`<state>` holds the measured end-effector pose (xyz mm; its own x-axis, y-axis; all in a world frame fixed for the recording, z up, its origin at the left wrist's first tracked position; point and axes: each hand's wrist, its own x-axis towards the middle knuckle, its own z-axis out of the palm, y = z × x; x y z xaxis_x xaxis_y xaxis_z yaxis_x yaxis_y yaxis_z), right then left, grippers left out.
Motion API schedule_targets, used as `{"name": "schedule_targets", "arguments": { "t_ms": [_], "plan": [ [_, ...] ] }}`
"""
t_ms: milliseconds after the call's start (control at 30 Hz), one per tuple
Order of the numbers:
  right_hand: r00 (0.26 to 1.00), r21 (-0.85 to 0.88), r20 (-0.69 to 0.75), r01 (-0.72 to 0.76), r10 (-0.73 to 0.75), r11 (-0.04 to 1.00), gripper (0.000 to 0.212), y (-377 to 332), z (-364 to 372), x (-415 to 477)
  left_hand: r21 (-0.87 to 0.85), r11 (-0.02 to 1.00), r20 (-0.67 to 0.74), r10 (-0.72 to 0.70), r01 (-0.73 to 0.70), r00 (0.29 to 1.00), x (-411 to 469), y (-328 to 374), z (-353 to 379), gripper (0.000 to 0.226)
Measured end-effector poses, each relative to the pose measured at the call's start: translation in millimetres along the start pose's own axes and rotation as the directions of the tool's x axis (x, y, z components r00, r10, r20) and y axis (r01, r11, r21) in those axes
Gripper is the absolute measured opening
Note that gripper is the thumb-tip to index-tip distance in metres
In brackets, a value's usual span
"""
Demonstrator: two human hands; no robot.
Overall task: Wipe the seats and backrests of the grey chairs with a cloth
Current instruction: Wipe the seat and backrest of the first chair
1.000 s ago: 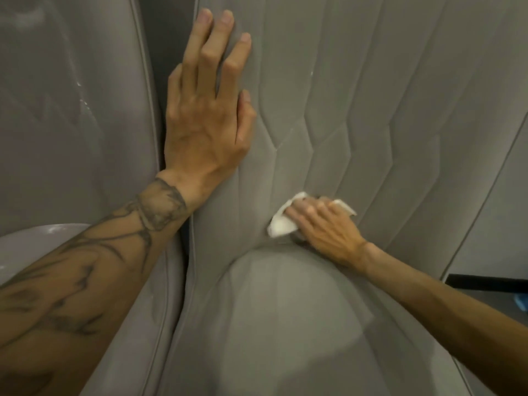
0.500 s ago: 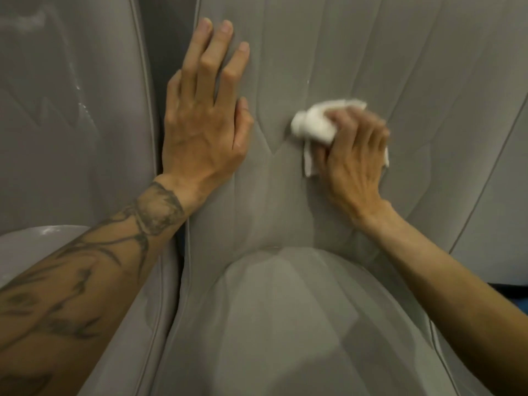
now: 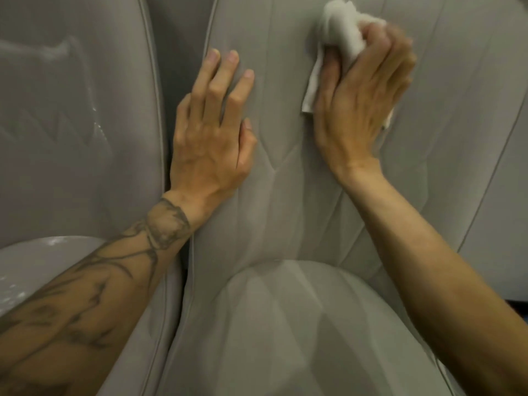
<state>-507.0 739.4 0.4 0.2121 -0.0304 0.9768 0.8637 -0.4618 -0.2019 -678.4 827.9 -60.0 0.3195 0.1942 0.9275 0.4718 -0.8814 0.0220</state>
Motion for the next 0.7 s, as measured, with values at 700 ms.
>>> {"name": "schedule_targets", "arguments": {
  "t_ms": [700],
  "plan": [
    [0.972,0.075,0.158,0.163,-0.173,0.984,0.033,-20.4,0.4,-0.6,0.003,0.996,0.086,-0.088,0.088,0.992,-43.8,-4.2,-19.5,0.067]
  ]
}}
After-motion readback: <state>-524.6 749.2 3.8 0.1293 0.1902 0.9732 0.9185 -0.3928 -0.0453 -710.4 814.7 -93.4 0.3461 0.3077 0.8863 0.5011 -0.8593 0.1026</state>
